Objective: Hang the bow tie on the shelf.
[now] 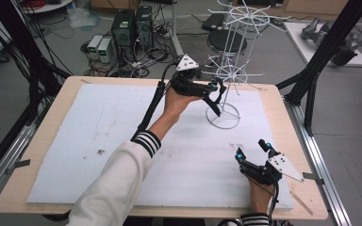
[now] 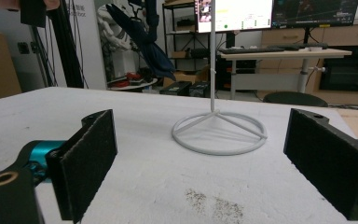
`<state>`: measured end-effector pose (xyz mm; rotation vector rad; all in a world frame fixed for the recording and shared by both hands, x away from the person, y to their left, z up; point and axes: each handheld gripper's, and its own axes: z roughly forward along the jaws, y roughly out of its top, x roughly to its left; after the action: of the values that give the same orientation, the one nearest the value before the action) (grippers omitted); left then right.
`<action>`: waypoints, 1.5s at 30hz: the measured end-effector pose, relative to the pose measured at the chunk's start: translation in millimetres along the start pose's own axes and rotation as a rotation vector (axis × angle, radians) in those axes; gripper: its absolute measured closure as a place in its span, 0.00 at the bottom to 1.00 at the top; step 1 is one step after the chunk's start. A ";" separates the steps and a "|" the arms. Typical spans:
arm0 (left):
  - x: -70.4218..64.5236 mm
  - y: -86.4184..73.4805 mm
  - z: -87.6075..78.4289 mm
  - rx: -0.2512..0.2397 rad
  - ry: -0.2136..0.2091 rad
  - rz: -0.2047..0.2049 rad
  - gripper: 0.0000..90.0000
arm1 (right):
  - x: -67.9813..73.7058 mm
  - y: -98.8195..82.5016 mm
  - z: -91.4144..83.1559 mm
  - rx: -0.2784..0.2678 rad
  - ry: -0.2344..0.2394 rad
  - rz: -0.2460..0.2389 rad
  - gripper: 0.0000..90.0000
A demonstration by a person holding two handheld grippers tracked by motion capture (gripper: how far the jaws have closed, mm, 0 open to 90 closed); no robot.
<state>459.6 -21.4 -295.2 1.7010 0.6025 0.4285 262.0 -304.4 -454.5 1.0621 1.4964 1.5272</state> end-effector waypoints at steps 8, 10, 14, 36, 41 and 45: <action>-10.1 -4.3 -0.2 0.006 -0.008 0.024 0.20 | 0.1 0.0 -0.2 -0.001 0.000 0.002 0.10; -11.0 -5.0 -0.9 0.005 -0.009 0.021 0.20 | 0.1 -0.1 -0.2 -0.002 0.000 0.002 0.10; -14.8 -6.6 -5.8 -0.006 -0.018 0.037 0.19 | 0.2 -0.2 -0.3 -0.003 0.003 0.001 0.10; -7.7 -49.1 -124.5 -0.128 -0.001 0.105 0.19 | 3.7 -1.0 -2.2 -0.017 0.004 -0.033 0.10; 4.9 -71.6 -175.8 -0.152 0.032 0.105 0.19 | 3.6 -0.9 -2.0 -0.017 0.004 -0.039 0.10; 15.5 -93.1 -213.0 -0.165 0.068 0.106 0.18 | 3.6 -0.9 -1.8 -0.015 0.004 -0.036 0.10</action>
<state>333.0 168.5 -341.7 1.5697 0.5129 0.5981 258.9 -301.7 -455.1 1.0192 1.4964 1.5142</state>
